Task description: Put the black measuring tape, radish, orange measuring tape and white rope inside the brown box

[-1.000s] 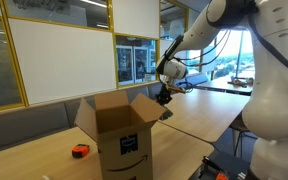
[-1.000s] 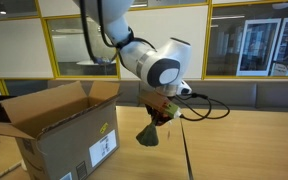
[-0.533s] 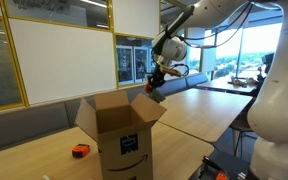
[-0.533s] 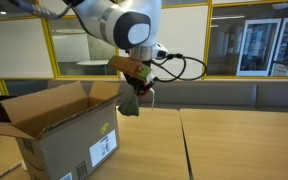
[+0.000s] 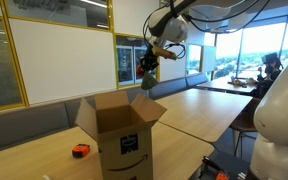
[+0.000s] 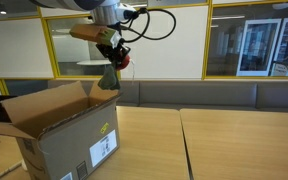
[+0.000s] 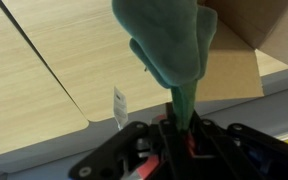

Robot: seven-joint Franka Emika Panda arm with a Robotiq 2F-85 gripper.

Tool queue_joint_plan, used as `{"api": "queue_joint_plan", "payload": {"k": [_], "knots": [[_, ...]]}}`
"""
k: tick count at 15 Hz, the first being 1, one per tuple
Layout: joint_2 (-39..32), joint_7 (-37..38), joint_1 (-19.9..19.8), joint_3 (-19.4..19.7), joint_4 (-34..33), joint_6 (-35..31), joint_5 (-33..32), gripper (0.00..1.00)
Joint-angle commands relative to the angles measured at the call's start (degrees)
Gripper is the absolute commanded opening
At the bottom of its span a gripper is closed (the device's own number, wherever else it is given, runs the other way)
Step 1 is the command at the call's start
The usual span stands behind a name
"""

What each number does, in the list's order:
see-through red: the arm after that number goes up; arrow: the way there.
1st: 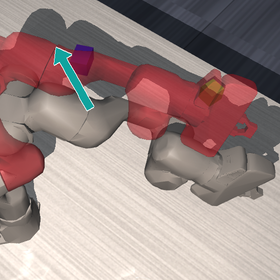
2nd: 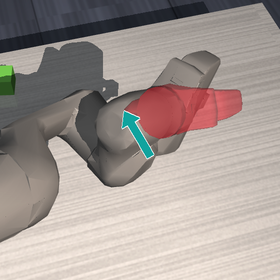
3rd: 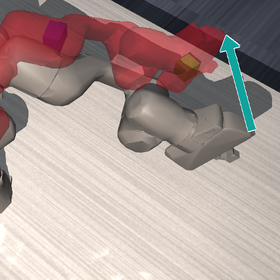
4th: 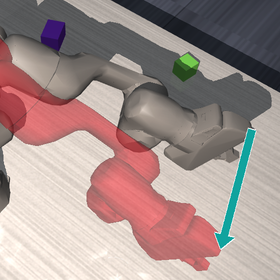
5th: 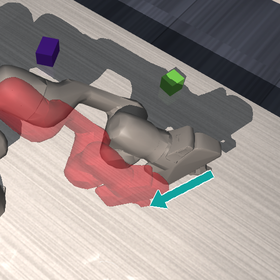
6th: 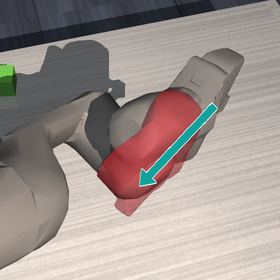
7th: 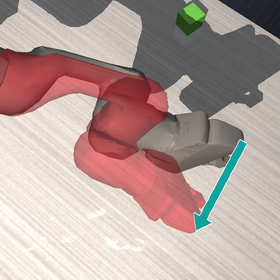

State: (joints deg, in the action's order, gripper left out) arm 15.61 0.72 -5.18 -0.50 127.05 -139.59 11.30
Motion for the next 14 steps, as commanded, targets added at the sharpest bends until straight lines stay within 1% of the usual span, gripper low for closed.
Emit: {"api": "queue_joint_plan", "payload": {"k": [1,6,12,14], "knots": [[2.19,3.7,2.87,-1.36,2.07,-0.39,-2.06,0.14],[0.63,4.51,7.12,-3.15,4.22,-0.3,-0.45,0.14],[-3.6,6.26,10.92,-5.37,5.1,-0.19,0.75,0.14],[-5.63,5.74,12.03,-5.56,5.22,-0.1,2.62,0.14]]}}
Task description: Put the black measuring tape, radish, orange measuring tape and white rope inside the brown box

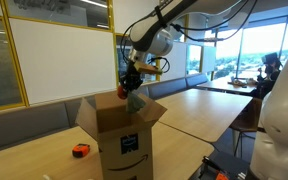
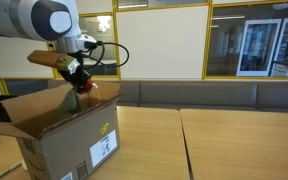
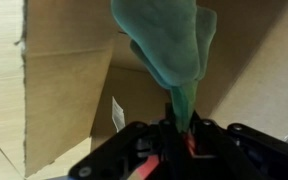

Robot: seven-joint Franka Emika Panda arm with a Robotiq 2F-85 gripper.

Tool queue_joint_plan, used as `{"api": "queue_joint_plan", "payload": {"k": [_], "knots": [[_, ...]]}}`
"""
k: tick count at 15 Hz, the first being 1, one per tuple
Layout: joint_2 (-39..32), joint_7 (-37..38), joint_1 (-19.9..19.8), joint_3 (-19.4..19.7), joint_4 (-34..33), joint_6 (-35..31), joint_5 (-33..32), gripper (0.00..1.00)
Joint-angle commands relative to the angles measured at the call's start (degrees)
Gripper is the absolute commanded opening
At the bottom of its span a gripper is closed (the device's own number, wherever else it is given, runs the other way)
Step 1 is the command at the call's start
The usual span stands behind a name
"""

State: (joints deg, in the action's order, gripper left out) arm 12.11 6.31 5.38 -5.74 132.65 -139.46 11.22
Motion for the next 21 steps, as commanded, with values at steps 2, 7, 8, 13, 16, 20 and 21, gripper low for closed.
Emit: {"api": "queue_joint_plan", "payload": {"k": [2,7,8,13,16,20,21], "knots": [[-4.35,0.08,2.16,-0.59,0.15,-0.91,4.57,0.14],[-10.63,0.08,2.31,-0.79,0.63,-0.75,7.35,0.14],[-11.94,-0.04,2.23,-0.8,0.56,-0.59,7.98,0.14],[-17.34,0.86,1.79,-0.85,0.1,-0.35,7.97,0.39],[-19.68,2.14,1.65,-0.71,-0.46,-0.15,7.2,0.54],[-21.64,4.18,1.78,-0.35,-0.72,-0.41,5.42,0.83],[-22.03,5.08,1.91,-0.11,-0.68,-0.44,4.18,0.92]]}}
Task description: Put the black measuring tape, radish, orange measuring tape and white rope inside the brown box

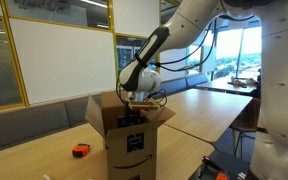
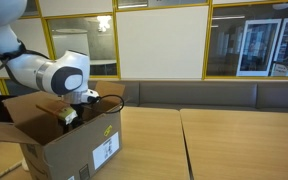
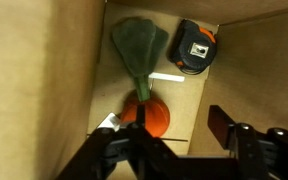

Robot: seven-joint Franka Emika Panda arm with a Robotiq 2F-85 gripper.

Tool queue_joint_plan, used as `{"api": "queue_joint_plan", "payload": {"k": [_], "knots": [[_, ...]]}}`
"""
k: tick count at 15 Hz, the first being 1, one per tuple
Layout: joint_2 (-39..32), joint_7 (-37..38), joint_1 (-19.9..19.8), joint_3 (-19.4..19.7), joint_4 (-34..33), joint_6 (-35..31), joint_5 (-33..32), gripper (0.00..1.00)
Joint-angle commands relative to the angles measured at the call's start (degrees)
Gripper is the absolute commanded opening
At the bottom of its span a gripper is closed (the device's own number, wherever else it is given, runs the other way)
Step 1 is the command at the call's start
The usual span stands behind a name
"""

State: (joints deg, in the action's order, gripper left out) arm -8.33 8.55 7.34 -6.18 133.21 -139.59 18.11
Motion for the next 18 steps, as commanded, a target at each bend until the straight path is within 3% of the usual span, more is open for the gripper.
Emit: {"api": "queue_joint_plan", "payload": {"k": [1,9,18], "knots": [[-1.95,4.44,0.22,0.82,-1.04,-0.42,-5.28,0.98],[-3.1,17.19,0.86,5.75,0.95,-0.03,-26.08,0.99],[-1.32,22.38,-2.22,12.24,3.45,-0.12,-35.07,1.0]]}}
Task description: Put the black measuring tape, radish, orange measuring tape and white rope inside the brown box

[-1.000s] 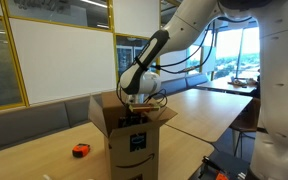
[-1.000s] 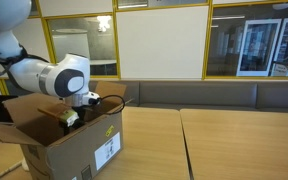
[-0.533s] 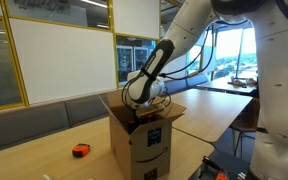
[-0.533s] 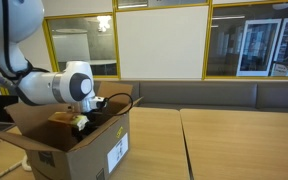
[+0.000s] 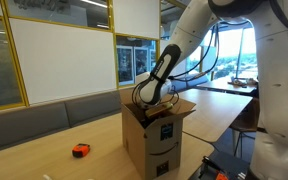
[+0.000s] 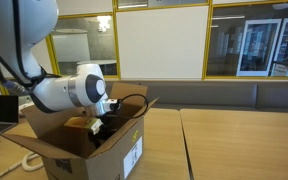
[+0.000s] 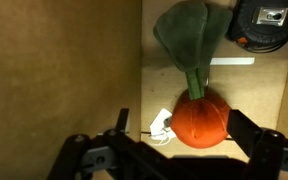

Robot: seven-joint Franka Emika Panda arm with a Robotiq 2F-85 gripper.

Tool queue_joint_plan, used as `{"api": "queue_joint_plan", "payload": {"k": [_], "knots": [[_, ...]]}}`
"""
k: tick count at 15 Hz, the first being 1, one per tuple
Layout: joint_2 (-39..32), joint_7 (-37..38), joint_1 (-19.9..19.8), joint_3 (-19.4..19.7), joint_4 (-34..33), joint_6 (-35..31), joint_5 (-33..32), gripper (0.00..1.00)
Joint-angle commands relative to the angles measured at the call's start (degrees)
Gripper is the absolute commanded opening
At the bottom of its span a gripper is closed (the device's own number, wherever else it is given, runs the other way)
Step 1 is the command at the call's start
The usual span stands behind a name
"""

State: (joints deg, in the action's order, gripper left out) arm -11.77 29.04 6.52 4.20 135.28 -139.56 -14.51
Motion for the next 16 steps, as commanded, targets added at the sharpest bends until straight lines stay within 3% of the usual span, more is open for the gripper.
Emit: {"api": "queue_joint_plan", "payload": {"k": [1,10,16], "knots": [[2.59,1.72,-2.17,2.68,1.69,-0.37,-2.63,1.0],[5.38,-0.06,-10.52,9.21,1.45,-0.79,-2.17,1.0],[12.59,1.95,-11.53,8.29,0.77,0.08,-3.64,1.0]]}}
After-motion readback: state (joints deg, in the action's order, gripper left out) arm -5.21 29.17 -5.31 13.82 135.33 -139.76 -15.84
